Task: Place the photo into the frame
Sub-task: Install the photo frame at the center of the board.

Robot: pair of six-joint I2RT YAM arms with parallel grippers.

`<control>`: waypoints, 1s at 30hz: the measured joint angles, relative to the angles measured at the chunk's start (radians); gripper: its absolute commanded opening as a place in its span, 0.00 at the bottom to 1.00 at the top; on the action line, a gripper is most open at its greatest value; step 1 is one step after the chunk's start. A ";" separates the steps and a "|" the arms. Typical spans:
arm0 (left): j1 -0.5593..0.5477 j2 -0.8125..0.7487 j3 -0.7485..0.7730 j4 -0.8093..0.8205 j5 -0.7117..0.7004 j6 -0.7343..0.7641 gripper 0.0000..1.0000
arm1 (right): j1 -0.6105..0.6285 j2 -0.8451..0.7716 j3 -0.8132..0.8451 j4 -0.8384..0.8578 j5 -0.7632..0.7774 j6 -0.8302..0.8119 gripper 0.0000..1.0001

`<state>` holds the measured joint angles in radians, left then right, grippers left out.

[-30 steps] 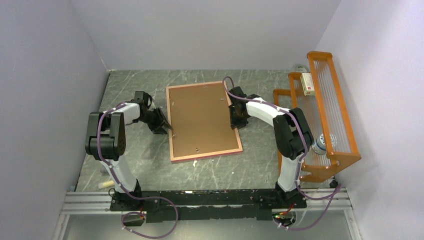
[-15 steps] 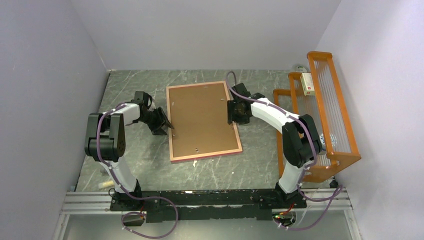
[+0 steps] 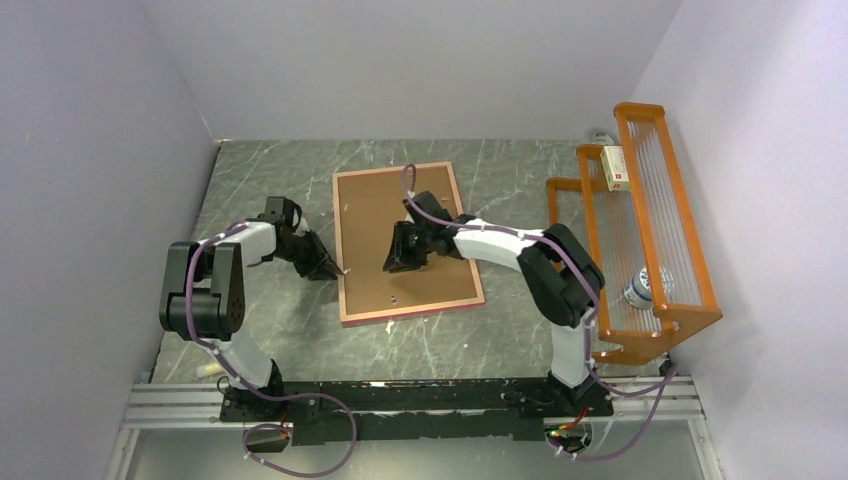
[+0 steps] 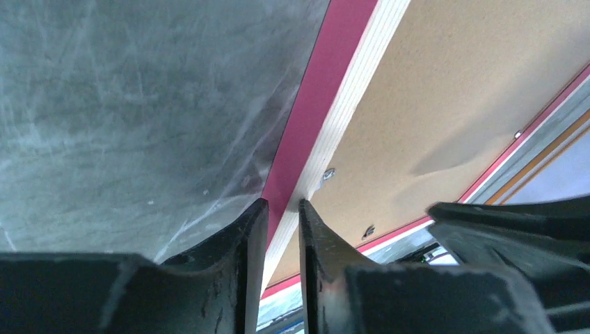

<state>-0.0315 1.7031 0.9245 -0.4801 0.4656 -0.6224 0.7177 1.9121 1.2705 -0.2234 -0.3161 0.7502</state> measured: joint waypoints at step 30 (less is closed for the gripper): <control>0.000 -0.044 -0.055 -0.084 0.039 0.002 0.19 | 0.166 0.280 0.165 0.293 0.097 0.164 0.01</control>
<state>-0.0311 1.6592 0.8700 -0.5640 0.5049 -0.6205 0.8833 2.1918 1.4357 0.0692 -0.2192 0.9138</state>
